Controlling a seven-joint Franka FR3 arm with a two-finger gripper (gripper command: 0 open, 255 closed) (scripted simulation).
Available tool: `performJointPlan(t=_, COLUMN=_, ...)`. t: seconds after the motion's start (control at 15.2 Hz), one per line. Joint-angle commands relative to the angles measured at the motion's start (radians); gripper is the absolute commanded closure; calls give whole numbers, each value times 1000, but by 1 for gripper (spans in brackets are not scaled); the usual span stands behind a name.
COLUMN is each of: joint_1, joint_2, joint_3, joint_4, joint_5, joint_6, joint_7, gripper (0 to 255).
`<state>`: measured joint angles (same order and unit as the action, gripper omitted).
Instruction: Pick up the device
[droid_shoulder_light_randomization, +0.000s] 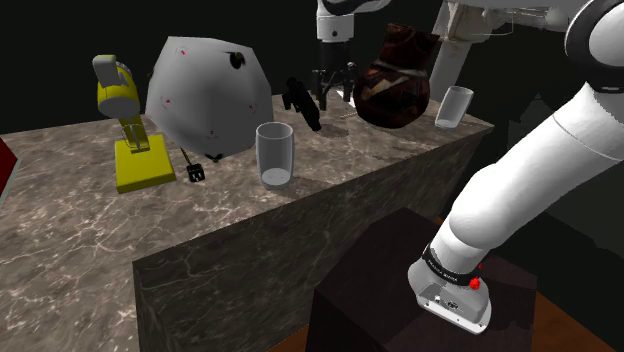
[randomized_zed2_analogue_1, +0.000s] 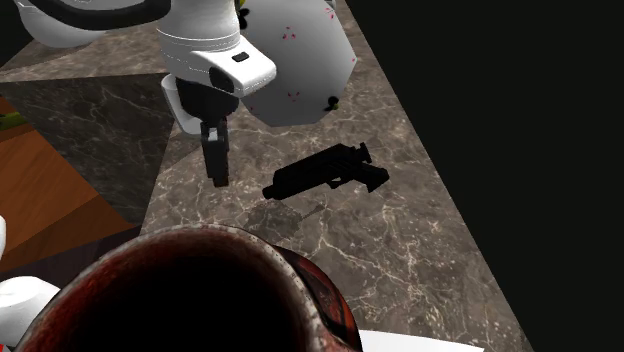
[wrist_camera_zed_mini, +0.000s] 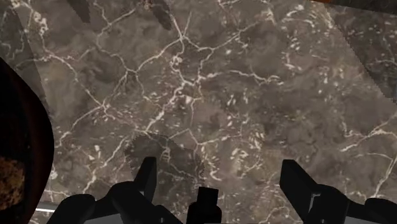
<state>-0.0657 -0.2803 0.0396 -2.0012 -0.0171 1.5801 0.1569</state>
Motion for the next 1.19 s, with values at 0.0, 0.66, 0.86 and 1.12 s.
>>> performJointPlan(t=0.0, joint_1=-7, joint_2=85, joint_3=2, joint_4=86, joint_5=-14, joint_6=-3, joint_7=25, gripper=0)
performJointPlan(t=0.66, joint_1=-15, joint_2=529, joint_3=-4, joint_4=658, joint_5=-87, joint_6=-143, joint_7=137, gripper=0)
performJointPlan(t=0.86, joint_1=-11, joint_2=705, joint_3=-15, joint_4=926, joint_5=-107, joint_6=-239, joint_7=156, gripper=0)
performJointPlan(t=1.12, joint_1=-11, joint_2=749, joint_3=-20, joint_4=954, joint_5=-112, joint_6=-225, joint_7=165, gripper=0)
